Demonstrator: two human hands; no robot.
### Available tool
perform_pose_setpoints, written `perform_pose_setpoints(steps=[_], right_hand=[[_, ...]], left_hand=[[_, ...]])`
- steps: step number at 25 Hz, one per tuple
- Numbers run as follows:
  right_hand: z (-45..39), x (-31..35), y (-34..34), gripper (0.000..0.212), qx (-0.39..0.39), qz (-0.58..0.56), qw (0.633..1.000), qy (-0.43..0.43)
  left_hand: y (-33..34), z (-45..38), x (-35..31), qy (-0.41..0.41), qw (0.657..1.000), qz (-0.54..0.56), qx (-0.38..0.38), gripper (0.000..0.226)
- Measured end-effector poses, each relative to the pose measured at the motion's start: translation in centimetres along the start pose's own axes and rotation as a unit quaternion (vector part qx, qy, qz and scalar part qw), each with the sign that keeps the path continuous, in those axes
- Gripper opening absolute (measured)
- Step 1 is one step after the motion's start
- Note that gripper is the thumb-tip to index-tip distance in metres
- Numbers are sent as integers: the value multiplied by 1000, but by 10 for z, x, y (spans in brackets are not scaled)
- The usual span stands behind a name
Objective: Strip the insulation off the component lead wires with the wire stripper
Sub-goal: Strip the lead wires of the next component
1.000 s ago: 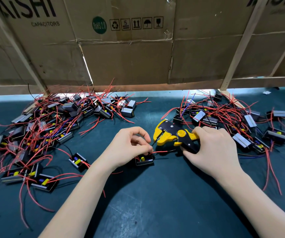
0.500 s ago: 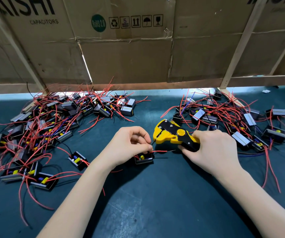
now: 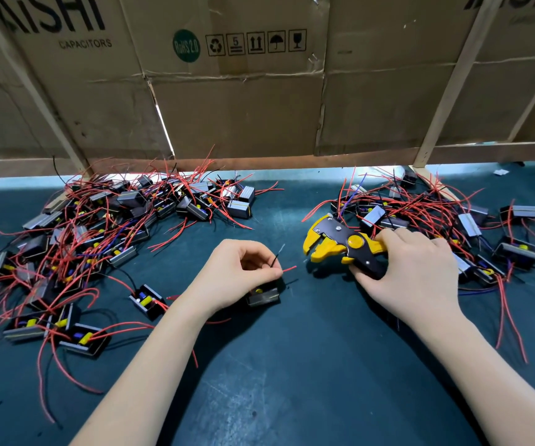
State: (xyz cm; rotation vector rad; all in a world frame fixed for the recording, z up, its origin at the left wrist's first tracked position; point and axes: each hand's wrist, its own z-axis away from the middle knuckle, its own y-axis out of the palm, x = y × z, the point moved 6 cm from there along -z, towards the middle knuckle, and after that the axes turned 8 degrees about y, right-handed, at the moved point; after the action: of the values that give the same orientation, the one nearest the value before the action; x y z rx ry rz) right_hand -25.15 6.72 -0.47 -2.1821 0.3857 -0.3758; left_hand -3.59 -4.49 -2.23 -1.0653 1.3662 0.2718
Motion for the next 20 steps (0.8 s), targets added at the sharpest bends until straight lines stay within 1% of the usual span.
perform_pose_setpoints(steps=[2, 6, 11, 14, 17, 20], right_hand=[[1, 2, 2, 42, 14, 8, 1000, -9], [3, 11, 2, 41, 19, 15, 1000, -17], [3, 10, 2, 44, 29, 15, 999, -15], [2, 11, 2, 44, 35, 18, 999, -11], [3, 12, 2, 44, 43, 17, 999, -12], [3, 12, 2, 45, 51, 12, 999, -9]], left_hand=[[0, -1, 3, -6, 1000, 8, 0, 9], [3, 0, 5, -6, 1000, 23, 4, 7], [1, -2, 5, 7, 999, 27, -18, 8], [-2, -2, 4, 12, 998, 51, -38, 7], [3, -2, 2, 14, 997, 65, -29, 7], [8, -2, 3, 11, 998, 47, -26, 9]])
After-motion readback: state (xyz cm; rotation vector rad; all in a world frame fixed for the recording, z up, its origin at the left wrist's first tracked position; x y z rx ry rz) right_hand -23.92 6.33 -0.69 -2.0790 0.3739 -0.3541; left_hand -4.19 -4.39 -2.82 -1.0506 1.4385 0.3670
